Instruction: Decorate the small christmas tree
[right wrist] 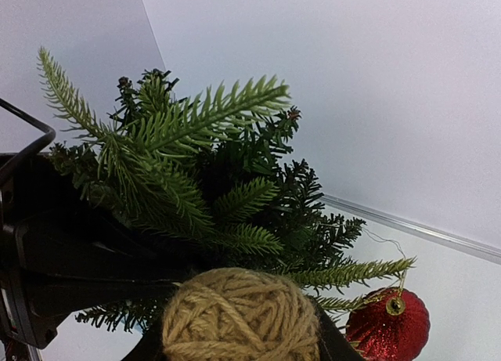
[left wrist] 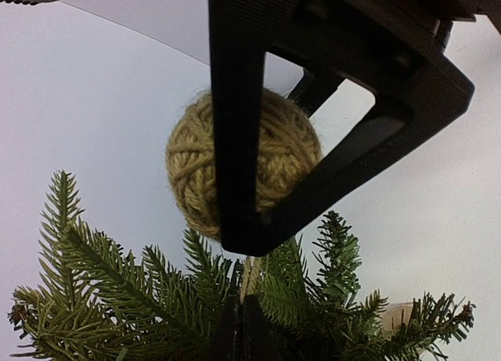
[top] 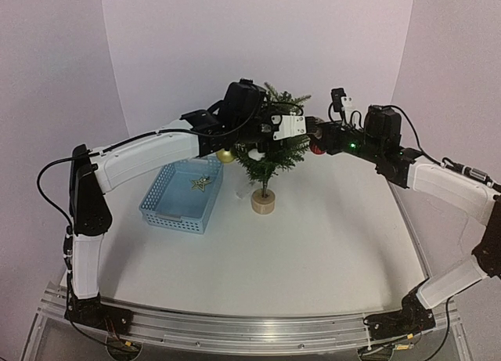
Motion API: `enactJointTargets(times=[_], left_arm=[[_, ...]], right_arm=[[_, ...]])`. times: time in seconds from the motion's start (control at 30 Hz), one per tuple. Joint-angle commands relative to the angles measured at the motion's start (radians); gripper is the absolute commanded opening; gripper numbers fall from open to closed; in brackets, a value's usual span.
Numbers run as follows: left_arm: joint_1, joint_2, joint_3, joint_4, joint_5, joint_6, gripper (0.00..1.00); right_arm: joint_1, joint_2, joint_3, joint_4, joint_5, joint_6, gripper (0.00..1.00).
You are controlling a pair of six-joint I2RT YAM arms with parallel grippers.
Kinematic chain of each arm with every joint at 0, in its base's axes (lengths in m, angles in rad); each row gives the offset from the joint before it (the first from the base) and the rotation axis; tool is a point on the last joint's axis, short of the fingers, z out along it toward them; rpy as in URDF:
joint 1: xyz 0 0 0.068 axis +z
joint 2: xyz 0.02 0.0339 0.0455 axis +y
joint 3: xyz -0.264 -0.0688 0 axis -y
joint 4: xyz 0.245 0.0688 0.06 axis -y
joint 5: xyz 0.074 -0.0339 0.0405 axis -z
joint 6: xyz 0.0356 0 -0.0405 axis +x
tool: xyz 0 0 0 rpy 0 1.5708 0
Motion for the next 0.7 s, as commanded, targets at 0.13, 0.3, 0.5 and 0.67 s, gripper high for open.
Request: enactJointTargets(times=[0.13,0.3,0.5,0.67], left_arm=[[0.005,-0.102,-0.050,0.006,0.026,0.011,0.00],[0.005,-0.102,-0.034,-0.016,0.065,0.009,0.00],[0.005,-0.119,-0.063,-0.034,0.079,0.019,0.00],[0.005,-0.126,-0.077,-0.032,0.079,0.026,0.00]], right_arm=[[-0.010,-0.044,-0.028,0.037,-0.025,0.020,0.10],[-0.010,-0.056,-0.046,0.037,-0.048,0.021,0.09],[-0.009,-0.057,-0.062,0.037,-0.087,0.023,0.09],[-0.010,-0.051,-0.074,0.041,-0.087,0.006,0.09]])
